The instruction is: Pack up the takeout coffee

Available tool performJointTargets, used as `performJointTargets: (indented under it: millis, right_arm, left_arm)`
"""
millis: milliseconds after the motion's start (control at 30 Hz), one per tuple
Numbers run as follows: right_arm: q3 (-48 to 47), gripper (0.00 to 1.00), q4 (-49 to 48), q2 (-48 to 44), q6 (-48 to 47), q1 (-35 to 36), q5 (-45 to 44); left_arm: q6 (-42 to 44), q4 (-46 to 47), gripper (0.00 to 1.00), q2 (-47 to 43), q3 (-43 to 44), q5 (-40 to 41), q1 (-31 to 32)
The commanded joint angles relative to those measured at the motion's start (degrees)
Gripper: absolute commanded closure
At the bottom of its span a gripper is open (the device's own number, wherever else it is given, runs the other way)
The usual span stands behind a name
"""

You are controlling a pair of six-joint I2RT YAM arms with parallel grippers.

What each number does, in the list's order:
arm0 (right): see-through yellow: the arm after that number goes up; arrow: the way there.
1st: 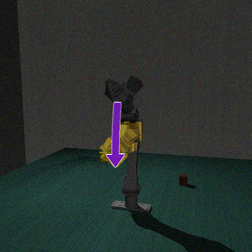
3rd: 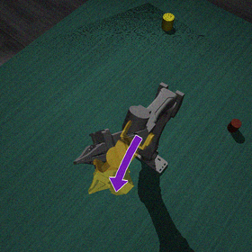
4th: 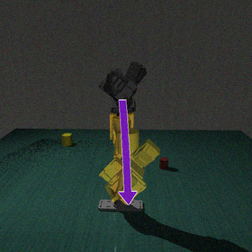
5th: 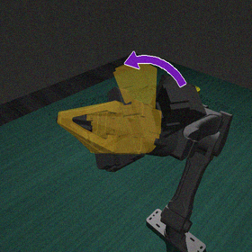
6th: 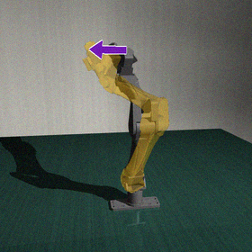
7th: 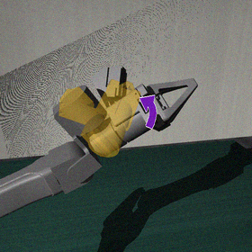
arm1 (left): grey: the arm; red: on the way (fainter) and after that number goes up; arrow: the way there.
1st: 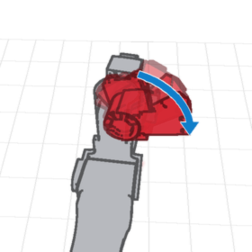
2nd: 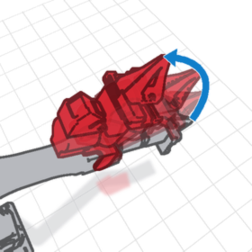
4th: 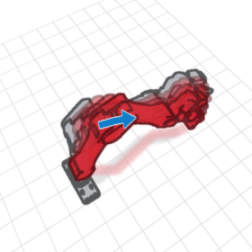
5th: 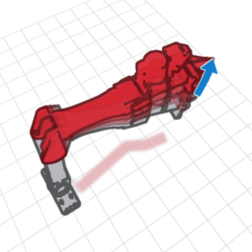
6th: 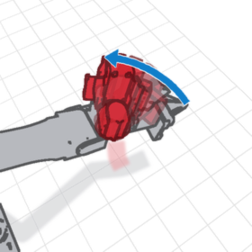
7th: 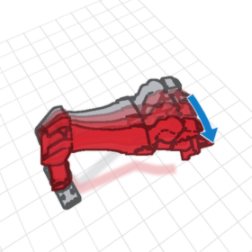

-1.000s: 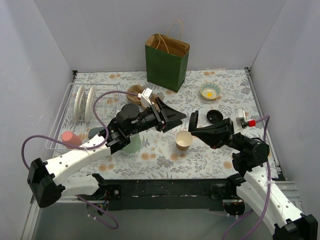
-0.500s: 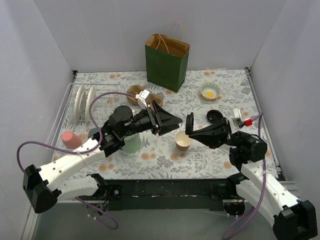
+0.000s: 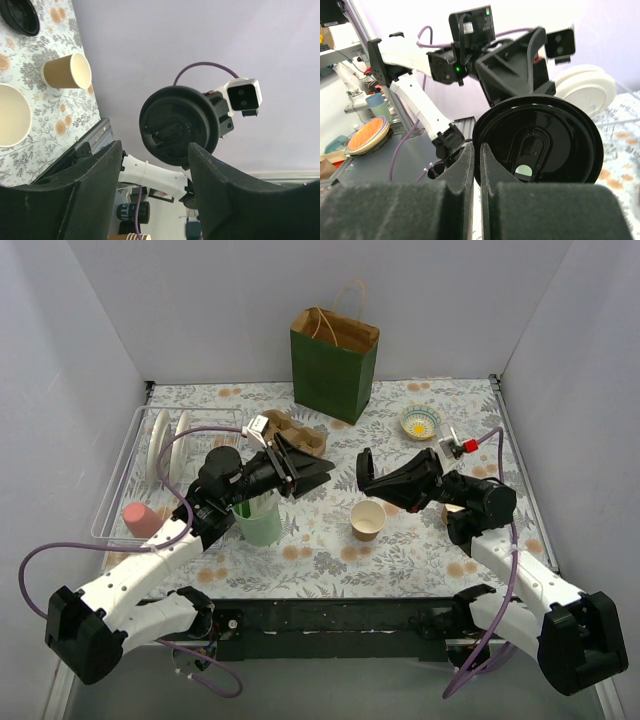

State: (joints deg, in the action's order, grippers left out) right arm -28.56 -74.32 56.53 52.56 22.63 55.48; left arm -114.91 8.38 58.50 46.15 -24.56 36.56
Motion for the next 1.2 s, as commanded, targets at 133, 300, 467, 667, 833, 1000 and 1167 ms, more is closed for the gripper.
performJointTargets:
  millis: [133, 300, 467, 667, 833, 1000, 1167]
  right_arm:
    - [-5.63, 0.95, -34.13, 1.47, -0.88, 0.22, -1.51]
    - [-4.85, 0.96, -32.91, 2.27, -0.87, 0.22, -6.44]
    - [-0.54, 0.96, -30.89, 1.04, -1.58, 0.22, -11.79]
    - [-6.86, 0.97, -34.13, 6.29, 16.24, 0.22, 3.27]
    - [-5.55, 0.99, -33.69, 7.54, 27.76, 0.22, 11.31]
    - [-2.30, 0.99, -25.37, 6.58, 28.31, 0.22, 16.93]
    - [0.08, 0.99, -20.60, 5.52, 25.58, 0.22, 19.57]
  left_arm:
    - [-2.00, 13.67, 0.47, 1.70, -0.80, -6.55, 0.09]
    - [18.56, 10.44, 0.48, -0.48, 1.75, -5.94, 0.09]
    - [27.10, 6.74, 0.41, -5.41, 0.17, -1.64, 0.09]
    - [50.62, -0.43, 0.35, -7.61, 1.65, -7.95, 0.09]
    - [81.51, -7.86, 0.33, -10.68, 2.64, -14.27, 0.09]
    - [102.49, -6.27, 0.26, -17.37, -4.66, -21.93, 0.27]
    - [112.78, -12.49, 0.25, -10.44, 2.16, -28.25, 0.36]
